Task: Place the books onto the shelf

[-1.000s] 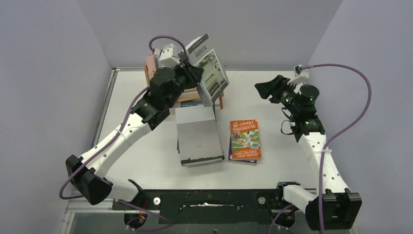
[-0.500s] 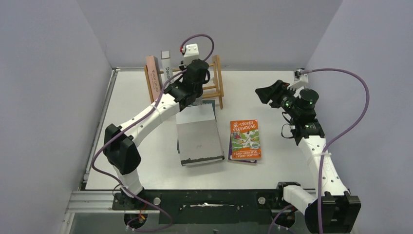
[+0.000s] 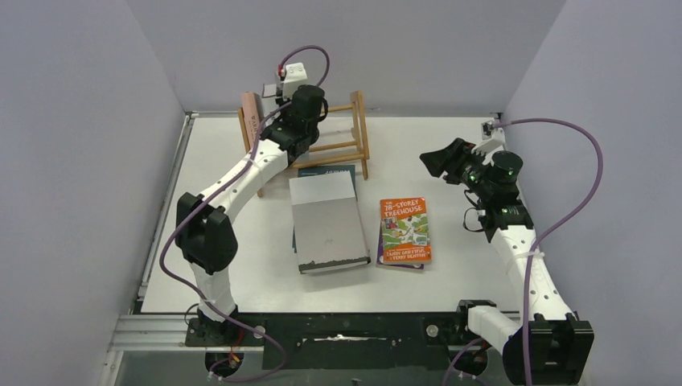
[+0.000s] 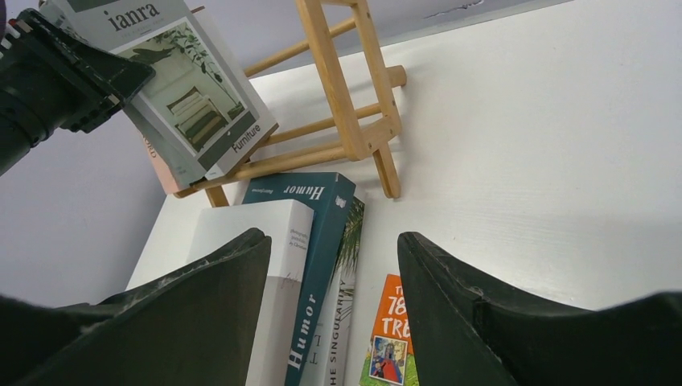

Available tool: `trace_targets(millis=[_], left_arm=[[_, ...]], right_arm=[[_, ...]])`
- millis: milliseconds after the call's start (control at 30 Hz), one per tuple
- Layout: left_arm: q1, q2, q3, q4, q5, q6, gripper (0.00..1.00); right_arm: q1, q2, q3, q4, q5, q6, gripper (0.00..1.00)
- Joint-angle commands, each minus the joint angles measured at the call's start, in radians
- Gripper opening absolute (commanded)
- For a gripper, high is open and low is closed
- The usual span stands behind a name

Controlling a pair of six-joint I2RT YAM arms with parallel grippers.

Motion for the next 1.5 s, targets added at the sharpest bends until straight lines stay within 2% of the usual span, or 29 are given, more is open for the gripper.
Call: trace_targets(millis=[0,700,767,900,1000,1467], left_arm=[[0.021,0.011,0.032,0.062,0.010,0.037,0.24],[0.120,-0.001,-0.184,0.300,0.159,0.066,0.24],[0.122,-0.002,-0.188,0.306,0.163,0.068,0.27],[0.126,-0.006,-0.179,0.289,0.163,0.067,0.42],[0.128,-0.017,-0.172,0.278,0.160,0.069,0.48],[0.086,-0.148,-0.094,0.216,0.155,0.122,0.49]], right_arm=[[-0.007,-0.026,-0.005,0.063,-0.017,0.004,0.60],[-0.006,0.014,0.004,0.063,-0.040,-0.007,0.60],[-0.006,0.018,0.004,0.063,-0.041,-0.008,0.60],[-0.007,0.017,0.004,0.063,-0.043,-0.006,0.60],[-0.007,0.015,0.001,0.063,-0.045,-0.009,0.60],[-0.005,-0.003,-0.010,0.061,-0.055,0.000,0.60]])
